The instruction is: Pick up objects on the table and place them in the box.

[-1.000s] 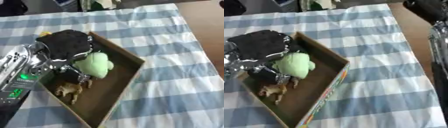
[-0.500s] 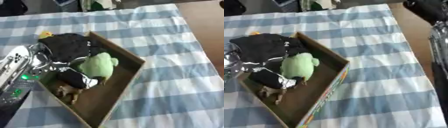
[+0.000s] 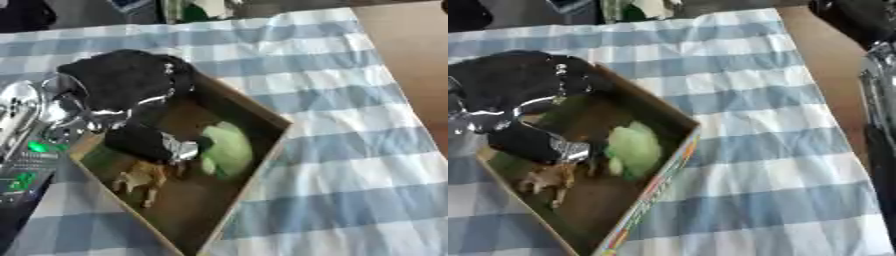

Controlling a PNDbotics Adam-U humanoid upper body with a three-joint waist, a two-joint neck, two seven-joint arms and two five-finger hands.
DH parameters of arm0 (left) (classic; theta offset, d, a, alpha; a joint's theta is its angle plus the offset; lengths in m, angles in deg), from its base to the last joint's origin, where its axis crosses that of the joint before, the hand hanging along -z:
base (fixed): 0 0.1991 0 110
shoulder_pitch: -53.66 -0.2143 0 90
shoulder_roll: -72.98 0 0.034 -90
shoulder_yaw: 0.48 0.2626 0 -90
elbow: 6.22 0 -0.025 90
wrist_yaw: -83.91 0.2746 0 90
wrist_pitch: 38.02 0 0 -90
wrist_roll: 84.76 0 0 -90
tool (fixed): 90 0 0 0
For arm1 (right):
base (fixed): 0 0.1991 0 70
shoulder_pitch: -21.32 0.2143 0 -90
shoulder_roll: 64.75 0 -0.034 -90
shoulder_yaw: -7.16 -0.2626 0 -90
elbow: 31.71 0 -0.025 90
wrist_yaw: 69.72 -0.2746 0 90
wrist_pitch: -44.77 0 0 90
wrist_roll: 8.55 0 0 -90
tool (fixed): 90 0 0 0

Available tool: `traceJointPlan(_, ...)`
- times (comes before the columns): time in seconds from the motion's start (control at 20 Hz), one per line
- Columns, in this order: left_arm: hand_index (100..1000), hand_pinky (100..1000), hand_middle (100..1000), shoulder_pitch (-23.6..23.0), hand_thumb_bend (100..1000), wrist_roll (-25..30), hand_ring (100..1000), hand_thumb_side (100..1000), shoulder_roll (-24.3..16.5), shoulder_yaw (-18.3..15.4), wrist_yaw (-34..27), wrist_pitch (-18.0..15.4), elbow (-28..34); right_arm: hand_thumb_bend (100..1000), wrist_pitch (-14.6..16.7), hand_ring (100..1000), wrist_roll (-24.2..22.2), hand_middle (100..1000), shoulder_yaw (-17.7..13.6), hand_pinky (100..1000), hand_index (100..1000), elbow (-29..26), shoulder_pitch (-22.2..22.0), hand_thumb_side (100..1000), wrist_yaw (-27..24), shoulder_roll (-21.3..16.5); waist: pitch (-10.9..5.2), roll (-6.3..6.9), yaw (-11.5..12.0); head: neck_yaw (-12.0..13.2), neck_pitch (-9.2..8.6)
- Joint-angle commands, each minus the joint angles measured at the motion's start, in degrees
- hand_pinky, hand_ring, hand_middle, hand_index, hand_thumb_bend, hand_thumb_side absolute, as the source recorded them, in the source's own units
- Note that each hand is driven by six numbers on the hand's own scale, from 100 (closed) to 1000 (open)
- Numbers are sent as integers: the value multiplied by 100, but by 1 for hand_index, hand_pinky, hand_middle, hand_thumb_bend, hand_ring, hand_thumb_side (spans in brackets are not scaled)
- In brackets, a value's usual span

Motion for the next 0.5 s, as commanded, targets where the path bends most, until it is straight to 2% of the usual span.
traceJointPlan(0.05,938,757,831,125,100,-297,913,849,-54,-488,-172,289,275,100,-7,787,43,592,-70,814,803,-119,51,559,-51,-74,-143,-11,13,9,-55)
traceJointPlan(0.3,925,741,806,248,100,-597,896,759,-274,-899,-159,682,106,100,-19,787,40,591,-66,814,802,-129,49,559,-47,-79,-144,17,11,0,-57)
traceJointPlan(0.5,933,738,811,401,100,-732,897,678,-456,-978,-32,772,-378,100,-15,788,36,592,-62,814,802,-134,68,561,-45,-82,-130,22,-22,41,-42)
